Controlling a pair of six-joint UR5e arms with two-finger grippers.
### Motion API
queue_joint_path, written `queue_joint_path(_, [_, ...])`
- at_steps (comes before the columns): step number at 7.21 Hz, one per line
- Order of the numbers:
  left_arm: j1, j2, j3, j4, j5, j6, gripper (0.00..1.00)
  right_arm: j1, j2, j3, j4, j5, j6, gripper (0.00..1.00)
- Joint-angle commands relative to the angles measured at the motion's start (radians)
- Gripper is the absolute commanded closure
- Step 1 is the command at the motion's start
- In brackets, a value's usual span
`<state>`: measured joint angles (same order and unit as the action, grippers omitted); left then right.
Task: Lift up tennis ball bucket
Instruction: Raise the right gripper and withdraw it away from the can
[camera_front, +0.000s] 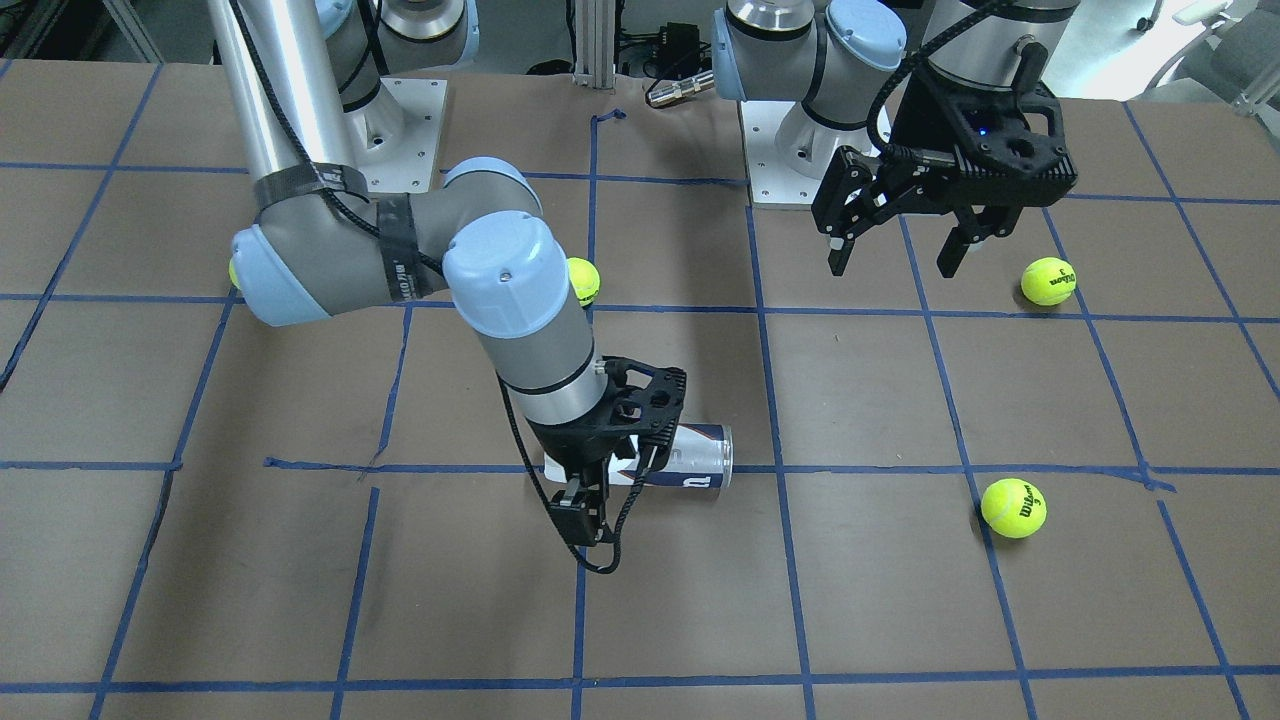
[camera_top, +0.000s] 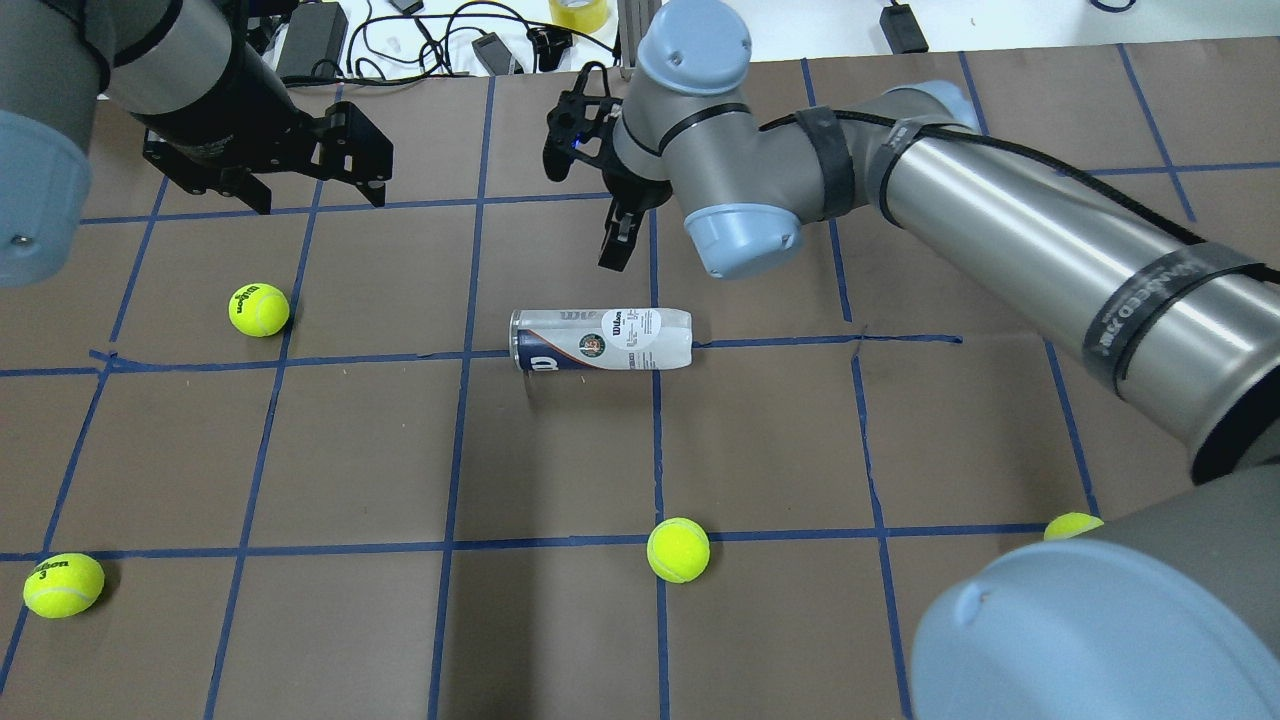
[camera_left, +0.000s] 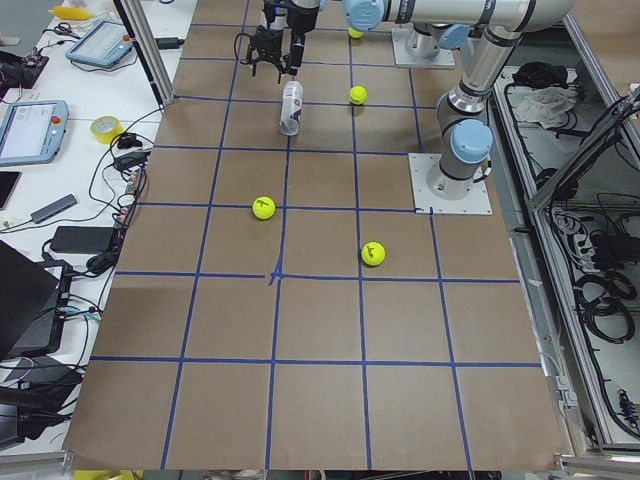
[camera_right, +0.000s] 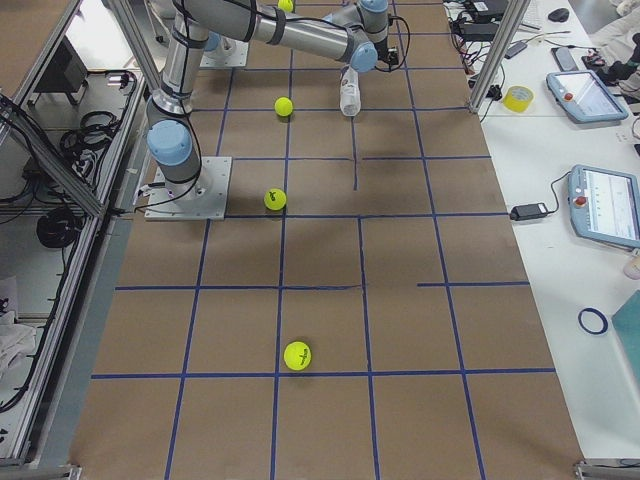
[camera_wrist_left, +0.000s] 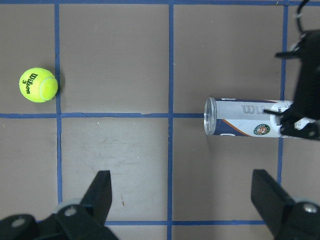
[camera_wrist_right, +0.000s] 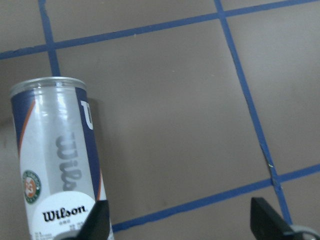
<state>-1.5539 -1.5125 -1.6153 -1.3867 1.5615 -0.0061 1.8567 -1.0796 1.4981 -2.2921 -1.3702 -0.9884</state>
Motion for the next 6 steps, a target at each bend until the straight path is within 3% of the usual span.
queue_joint_path(1, [0.000, 0.000, 0.000, 0.000, 0.000, 0.000, 0.00, -0.126, -0.078, 0.002, 0.073, -0.001, 0.002, 0.00])
queue_joint_path(3, [0.000, 0.002, 0.000, -0.002, 0.000, 0.000, 0.00, -0.249, -0.106, 0.002, 0.117, 0.002, 0.016, 0.00])
queue_joint_path(6, [-0.008, -0.001, -0.005, 0.000, -0.001, -0.003, 0.00, -0.271, -0.175, 0.002, 0.128, -0.016, 0.242, 0.00])
